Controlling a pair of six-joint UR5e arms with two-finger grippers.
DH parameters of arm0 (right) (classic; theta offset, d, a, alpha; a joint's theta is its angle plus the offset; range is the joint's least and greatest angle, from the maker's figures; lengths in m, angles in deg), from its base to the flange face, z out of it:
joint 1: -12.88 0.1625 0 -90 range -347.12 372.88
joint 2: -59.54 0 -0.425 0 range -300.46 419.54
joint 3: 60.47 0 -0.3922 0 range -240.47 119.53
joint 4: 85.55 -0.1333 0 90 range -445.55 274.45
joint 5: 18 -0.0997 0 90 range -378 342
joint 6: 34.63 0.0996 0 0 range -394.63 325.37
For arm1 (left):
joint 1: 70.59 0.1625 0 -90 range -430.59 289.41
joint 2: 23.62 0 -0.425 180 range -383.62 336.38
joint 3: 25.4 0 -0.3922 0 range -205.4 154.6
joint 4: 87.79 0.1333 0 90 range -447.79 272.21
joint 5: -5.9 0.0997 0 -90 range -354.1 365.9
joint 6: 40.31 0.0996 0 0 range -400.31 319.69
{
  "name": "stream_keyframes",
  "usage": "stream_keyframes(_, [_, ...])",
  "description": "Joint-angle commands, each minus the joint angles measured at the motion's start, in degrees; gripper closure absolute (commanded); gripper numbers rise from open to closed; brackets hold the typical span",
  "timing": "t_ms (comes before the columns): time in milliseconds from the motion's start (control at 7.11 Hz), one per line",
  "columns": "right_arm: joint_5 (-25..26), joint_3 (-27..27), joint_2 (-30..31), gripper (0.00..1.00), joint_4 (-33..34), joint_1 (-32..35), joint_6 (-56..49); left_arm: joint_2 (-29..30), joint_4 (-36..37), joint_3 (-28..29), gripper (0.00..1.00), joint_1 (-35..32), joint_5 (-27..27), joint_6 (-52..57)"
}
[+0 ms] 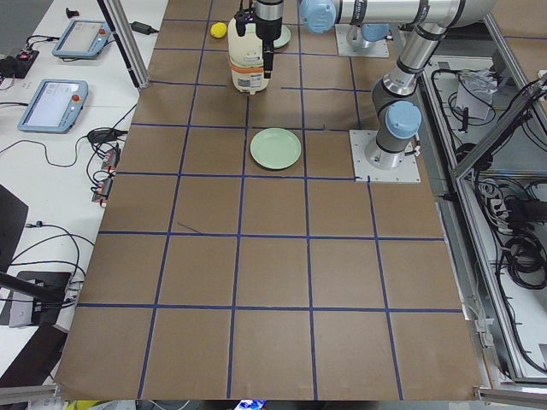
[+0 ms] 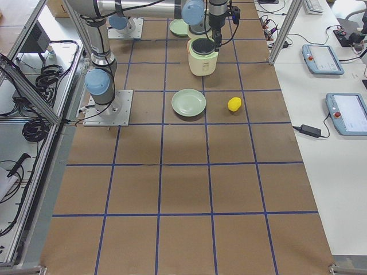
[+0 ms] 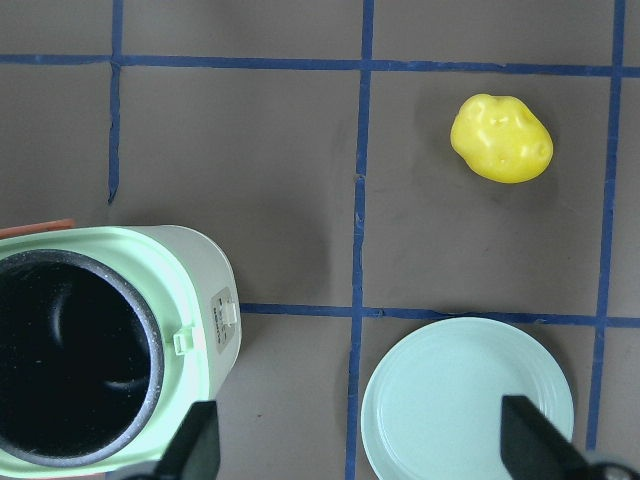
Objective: Press rice cooker button
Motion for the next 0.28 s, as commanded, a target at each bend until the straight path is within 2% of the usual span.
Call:
stream_keyframes(0, [0.06,-0.01,0.01,0.0,-0.03,0.0,-0.01,0.03,0.02,0.0,0.0,0.0,0.0,0.0])
stream_keyframes(141, [0.06,-0.01,0.01,0.0,-0.03,0.0,-0.01,0.03,0.02,0.0,0.0,0.0,0.0,0.0])
